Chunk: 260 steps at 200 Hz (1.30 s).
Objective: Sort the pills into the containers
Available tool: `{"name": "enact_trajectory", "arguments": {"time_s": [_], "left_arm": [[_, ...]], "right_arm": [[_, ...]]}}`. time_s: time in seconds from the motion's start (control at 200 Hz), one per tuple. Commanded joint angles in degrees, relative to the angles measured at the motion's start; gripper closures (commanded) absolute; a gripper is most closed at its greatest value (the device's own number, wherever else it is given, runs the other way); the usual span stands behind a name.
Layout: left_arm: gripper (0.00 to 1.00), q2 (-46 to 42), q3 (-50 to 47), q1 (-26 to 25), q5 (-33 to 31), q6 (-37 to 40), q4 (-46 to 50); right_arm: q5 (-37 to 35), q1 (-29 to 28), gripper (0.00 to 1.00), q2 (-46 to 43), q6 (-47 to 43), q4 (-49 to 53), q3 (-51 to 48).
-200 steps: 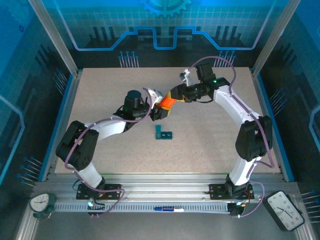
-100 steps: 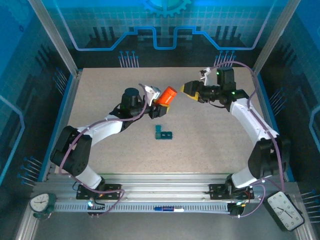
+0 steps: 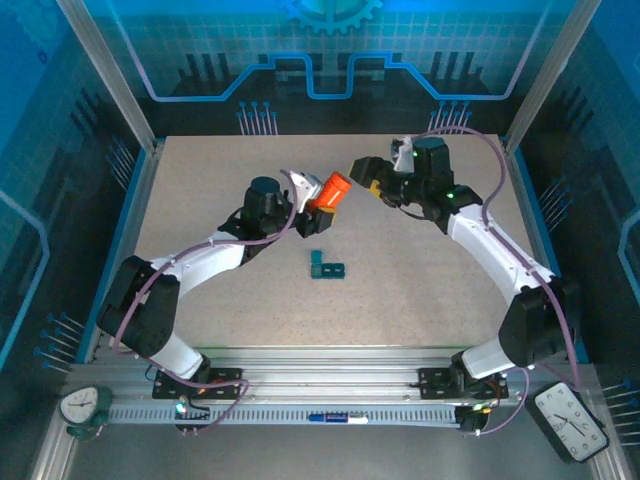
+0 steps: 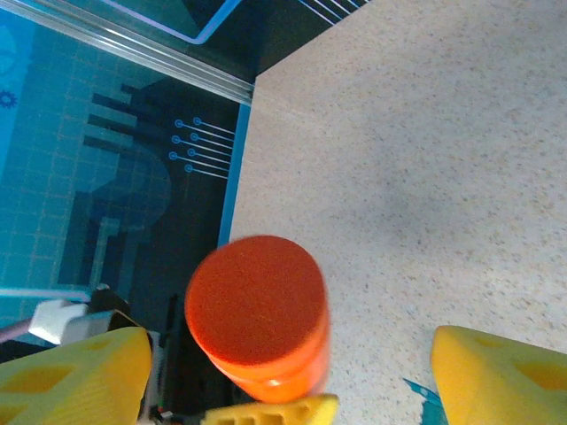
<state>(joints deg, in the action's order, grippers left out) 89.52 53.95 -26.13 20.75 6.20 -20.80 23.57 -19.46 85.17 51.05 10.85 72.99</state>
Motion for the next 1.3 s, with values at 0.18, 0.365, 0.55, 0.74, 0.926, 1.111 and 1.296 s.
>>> {"name": "enact_trajectory", "arguments": {"time_s": [0.18,0.365,0.55,0.74,0.926,1.111,1.296], "left_arm": [[1.0,-0.65,2.48,-1.4,-0.8,2.08,0.05],[1.0,-0.48,2.65,-1.54,-0.57,2.24,0.15],[1.0,-0.78,2.21,-1.56,-0.28,1.72,-0.32],[1.0,-1.12,2.2,0.07,6.19,-4.77,-3.01],[1.0,-0.04,3.73,2.66,16.85,-15.32,-7.47],[1.0,-0.48,3.91,2.6,12.29,-11.29,-3.7],[1.0,-1.32,4.39,0.29,1.64,-2.91,1.58]], "right_arm": [[-2.5,-3.04,0.18,4.86,-0.15,0.15,4.43],[-1.21,-4.09,0.32,6.33,-1.32,0.72,5.3],[-0.23,-4.08,0.62,6.15,-3.92,0.07,3.63],[12.58,-1.54,0.68,6.5,-13.9,-12.29,-1.42],[21.48,1.4,0.55,6.35,-20.26,-18.79,-5.16],[19.3,4.25,0.23,2.9,-10.22,-24.12,-7.95],[11.18,4.24,0.19,0.75,-0.4,-19.68,-7.68]]}}
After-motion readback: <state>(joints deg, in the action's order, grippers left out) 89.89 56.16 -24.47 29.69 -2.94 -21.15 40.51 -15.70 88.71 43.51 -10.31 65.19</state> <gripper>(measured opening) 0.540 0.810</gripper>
